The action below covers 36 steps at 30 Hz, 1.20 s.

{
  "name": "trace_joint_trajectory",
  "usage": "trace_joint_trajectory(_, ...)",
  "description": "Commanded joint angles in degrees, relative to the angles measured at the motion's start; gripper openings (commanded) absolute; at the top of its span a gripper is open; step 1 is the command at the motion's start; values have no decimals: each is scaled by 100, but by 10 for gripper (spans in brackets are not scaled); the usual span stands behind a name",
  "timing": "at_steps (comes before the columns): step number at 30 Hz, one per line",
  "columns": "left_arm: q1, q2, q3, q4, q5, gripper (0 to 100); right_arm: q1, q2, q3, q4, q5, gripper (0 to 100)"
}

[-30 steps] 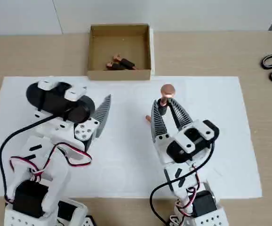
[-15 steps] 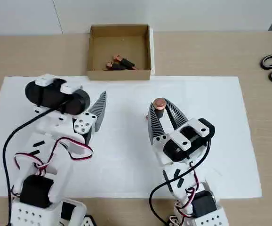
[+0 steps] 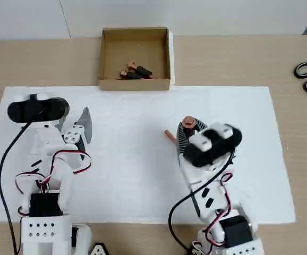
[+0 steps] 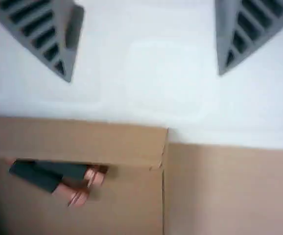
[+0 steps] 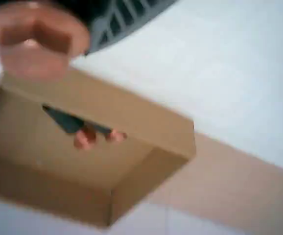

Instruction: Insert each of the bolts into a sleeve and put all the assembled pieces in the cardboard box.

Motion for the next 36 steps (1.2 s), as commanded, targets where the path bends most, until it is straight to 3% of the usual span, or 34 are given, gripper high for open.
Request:
trace_joint_trajectory(1, -26, -53, 31, -167, 290, 181, 40, 910, -1213, 338, 18, 2)
trace_joint_trajectory(5, -35, -53, 277, -475, 826, 181, 48, 2589, -2101, 40, -53, 2)
trace_joint_trajectory(8, -62, -53, 462, -818, 809, 181, 48, 3987, -2690, -760, -18, 2)
trace_joint_trajectory(17, -62, -53, 505, -888, -105, 181, 22, 8101, -5442, -2246, 633, 2)
trace_joint_trajectory(28, 26, -53, 514, -888, -114, 181, 13, 11486, -8475, -3829, 712, 3)
trace_joint_trajectory(36, 35, -53, 514, -888, -123, 181, -66, 14114, -11209, -3952, 712, 3)
